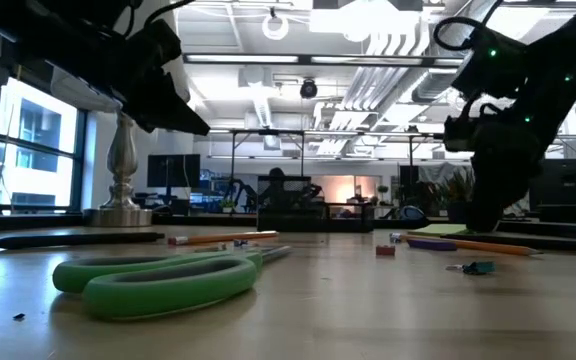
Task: Pick and place office supplies into organizer
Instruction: Put the right black desk into the black desk organizer
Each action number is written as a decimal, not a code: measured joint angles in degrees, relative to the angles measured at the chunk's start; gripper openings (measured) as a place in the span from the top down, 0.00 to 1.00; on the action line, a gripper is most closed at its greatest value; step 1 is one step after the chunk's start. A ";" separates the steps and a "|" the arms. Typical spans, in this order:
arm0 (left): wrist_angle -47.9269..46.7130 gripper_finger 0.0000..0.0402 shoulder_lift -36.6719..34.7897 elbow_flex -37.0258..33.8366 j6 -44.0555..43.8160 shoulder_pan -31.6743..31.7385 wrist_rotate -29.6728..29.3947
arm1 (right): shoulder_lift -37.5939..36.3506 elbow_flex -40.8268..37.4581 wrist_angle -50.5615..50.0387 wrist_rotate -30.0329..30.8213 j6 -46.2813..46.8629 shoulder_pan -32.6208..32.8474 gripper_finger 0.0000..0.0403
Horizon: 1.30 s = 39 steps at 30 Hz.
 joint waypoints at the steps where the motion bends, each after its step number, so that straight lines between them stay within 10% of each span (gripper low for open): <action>1: 0.08 1.00 0.13 0.00 -0.09 0.00 -0.11 | 0.80 0.00 0.58 0.04 0.47 0.65 0.72; 39: -0.22 1.00 0.15 -0.31 -0.37 0.00 0.07 | 8.06 6.91 6.35 16.54 -6.80 7.15 0.98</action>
